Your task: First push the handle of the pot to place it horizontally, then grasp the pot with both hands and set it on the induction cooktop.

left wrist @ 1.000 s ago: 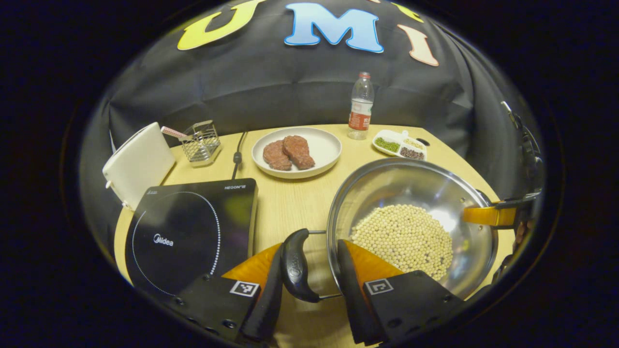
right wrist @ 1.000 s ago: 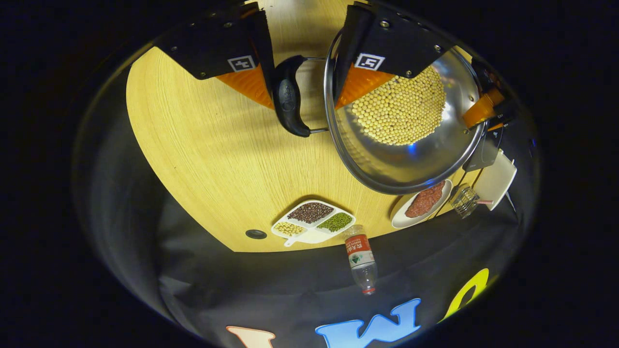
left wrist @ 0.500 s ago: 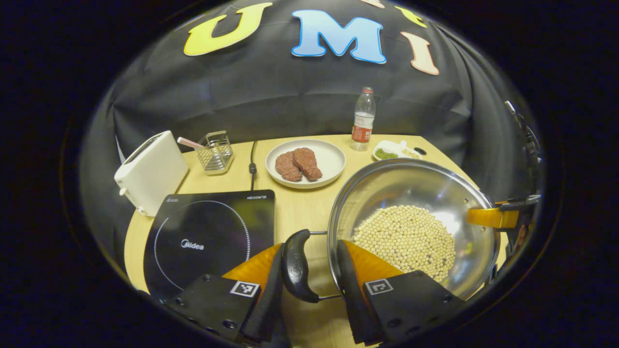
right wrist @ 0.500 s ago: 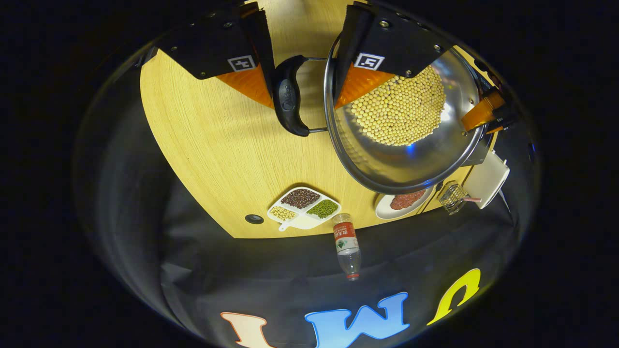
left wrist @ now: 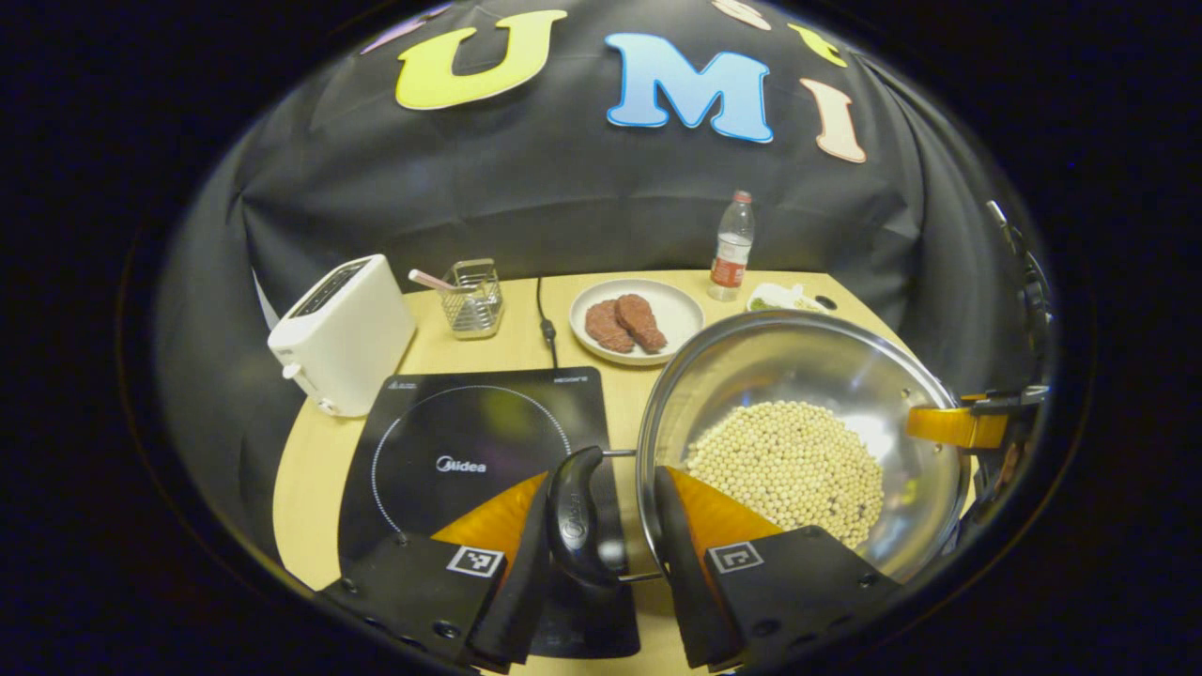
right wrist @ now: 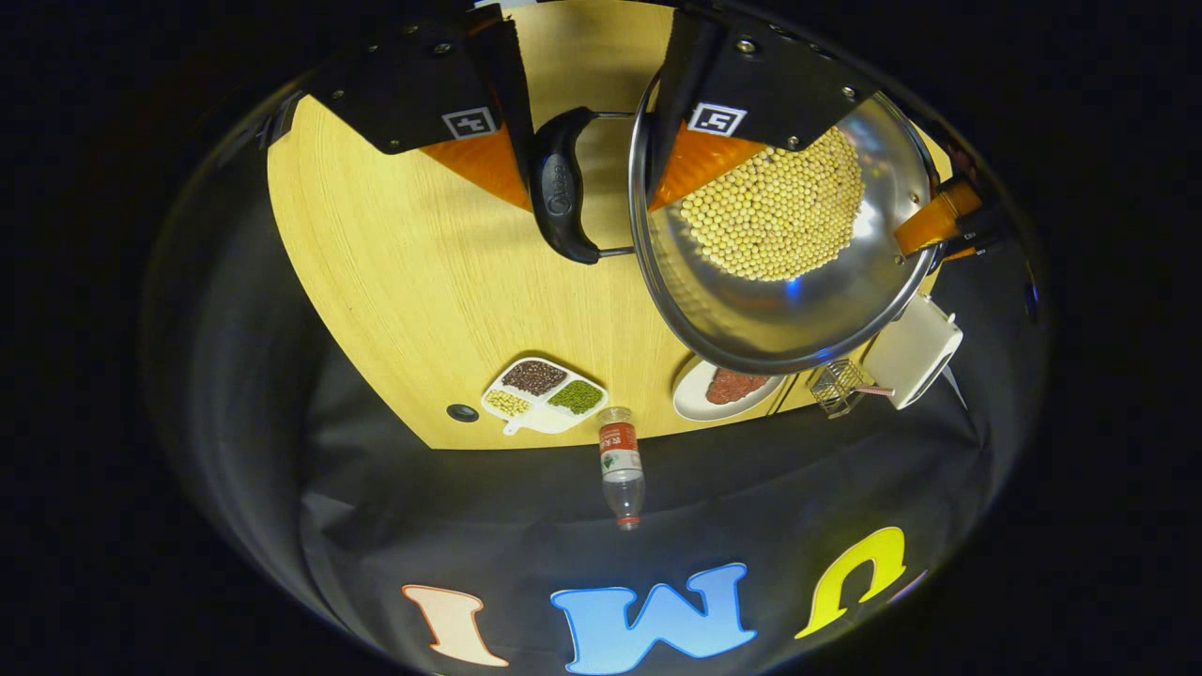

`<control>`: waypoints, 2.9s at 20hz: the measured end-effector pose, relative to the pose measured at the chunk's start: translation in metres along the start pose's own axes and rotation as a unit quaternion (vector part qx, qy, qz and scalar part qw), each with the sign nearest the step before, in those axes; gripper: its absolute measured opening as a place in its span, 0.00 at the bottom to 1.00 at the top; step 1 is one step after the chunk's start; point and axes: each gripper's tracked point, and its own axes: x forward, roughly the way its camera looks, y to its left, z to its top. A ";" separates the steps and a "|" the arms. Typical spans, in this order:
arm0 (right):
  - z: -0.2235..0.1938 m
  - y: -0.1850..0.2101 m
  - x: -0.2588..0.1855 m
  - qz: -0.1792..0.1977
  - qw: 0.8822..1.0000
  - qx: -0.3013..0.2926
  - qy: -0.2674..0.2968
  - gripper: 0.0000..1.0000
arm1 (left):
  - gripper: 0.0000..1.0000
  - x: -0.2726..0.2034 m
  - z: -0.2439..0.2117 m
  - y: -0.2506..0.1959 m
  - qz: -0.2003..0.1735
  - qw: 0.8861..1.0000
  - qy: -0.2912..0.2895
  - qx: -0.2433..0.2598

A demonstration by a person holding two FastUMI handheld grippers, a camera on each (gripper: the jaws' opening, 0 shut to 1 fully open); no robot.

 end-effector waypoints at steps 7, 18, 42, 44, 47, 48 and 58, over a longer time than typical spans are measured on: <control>0.004 0.054 -0.002 0.006 1.000 -0.010 -0.003 0.59 | 0.65 -0.014 0.004 0.058 0.005 1.000 -0.003 -0.008; -0.004 0.139 0.012 0.014 1.000 -0.027 0.007 0.59 | 0.65 -0.017 -0.009 0.153 0.024 0.999 -0.001 -0.021; 0.005 0.252 0.062 0.020 0.999 -0.042 0.025 0.59 | 0.65 0.024 -0.007 0.279 0.045 0.999 -0.001 -0.029; 0.004 0.256 0.067 0.018 0.999 -0.039 0.028 0.59 | 0.62 0.031 -0.007 0.283 0.045 0.999 0.000 -0.028; -0.002 0.258 0.066 0.016 0.999 -0.038 0.029 0.60 | 0.62 0.030 -0.007 0.283 0.042 0.999 0.001 -0.027; -0.003 0.258 0.068 0.014 0.999 -0.037 0.029 0.60 | 0.62 0.033 -0.009 0.283 0.040 0.999 0.001 -0.027; -0.001 0.263 0.082 0.015 0.999 -0.034 0.020 0.59 | 0.64 0.044 -0.007 0.290 0.040 0.998 -0.015 -0.036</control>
